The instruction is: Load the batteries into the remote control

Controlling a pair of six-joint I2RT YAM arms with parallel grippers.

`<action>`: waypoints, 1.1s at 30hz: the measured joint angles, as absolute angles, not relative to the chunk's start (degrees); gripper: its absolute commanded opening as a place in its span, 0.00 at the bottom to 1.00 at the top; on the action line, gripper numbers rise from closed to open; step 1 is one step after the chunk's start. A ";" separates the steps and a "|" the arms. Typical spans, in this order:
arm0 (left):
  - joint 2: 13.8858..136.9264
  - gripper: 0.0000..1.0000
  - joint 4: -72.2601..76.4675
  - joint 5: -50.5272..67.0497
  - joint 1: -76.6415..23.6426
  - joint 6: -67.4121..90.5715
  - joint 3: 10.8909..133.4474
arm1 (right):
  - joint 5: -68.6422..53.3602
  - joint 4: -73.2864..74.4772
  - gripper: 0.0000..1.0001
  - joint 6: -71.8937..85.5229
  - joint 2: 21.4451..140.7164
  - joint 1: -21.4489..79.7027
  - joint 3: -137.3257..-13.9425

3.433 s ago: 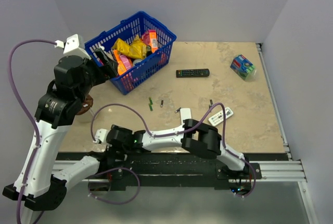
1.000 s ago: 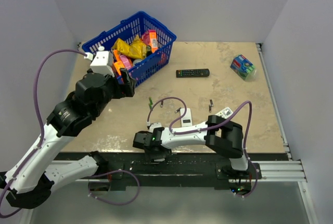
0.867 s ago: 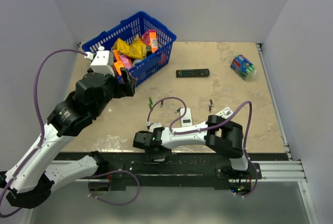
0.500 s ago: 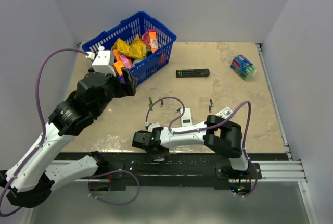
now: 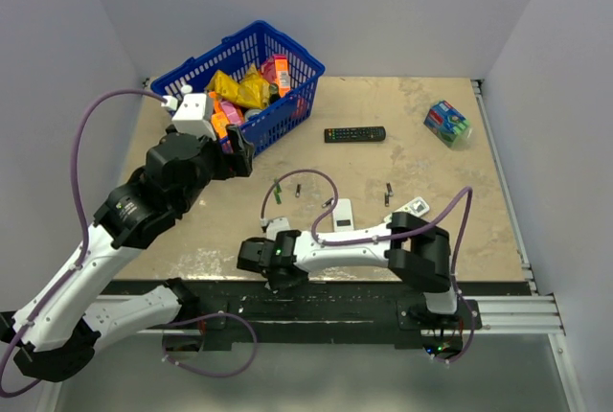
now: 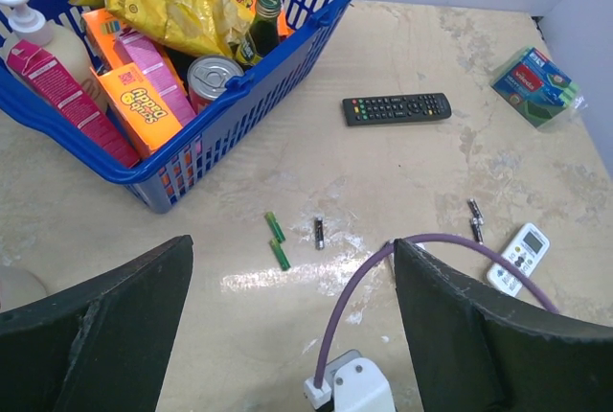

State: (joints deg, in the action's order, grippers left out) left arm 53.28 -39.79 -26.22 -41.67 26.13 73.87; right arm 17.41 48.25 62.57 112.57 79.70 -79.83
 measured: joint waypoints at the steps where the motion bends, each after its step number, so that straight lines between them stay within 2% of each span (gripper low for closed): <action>1: 53.21 0.89 -39.51 -26.20 -41.67 26.24 73.58 | 18.15 48.75 0.34 62.33 111.42 79.40 -80.23; 5: 52.73 0.89 -37.82 -25.63 -41.67 27.07 71.00 | 21.69 48.86 0.34 61.08 104.57 76.79 -80.16; 11: 51.16 0.89 -36.95 -24.82 -41.67 28.95 67.83 | 23.42 45.21 0.47 55.42 96.73 69.43 -77.03; 16: 50.33 0.89 -36.95 -25.10 -41.67 30.46 67.68 | 20.56 40.32 0.55 47.00 100.40 71.07 -77.21; 20: 49.47 0.89 -36.99 -26.13 -41.67 30.98 67.68 | 18.81 41.04 0.59 43.83 108.44 75.02 -82.28; 23: 49.04 0.89 -37.01 -27.00 -41.67 31.07 67.70 | 17.54 41.74 0.62 44.95 113.03 76.99 -85.38; 33: 48.90 0.89 -37.17 -27.42 -41.67 31.03 67.68 | 15.86 42.96 0.65 51.20 115.18 78.39 -85.95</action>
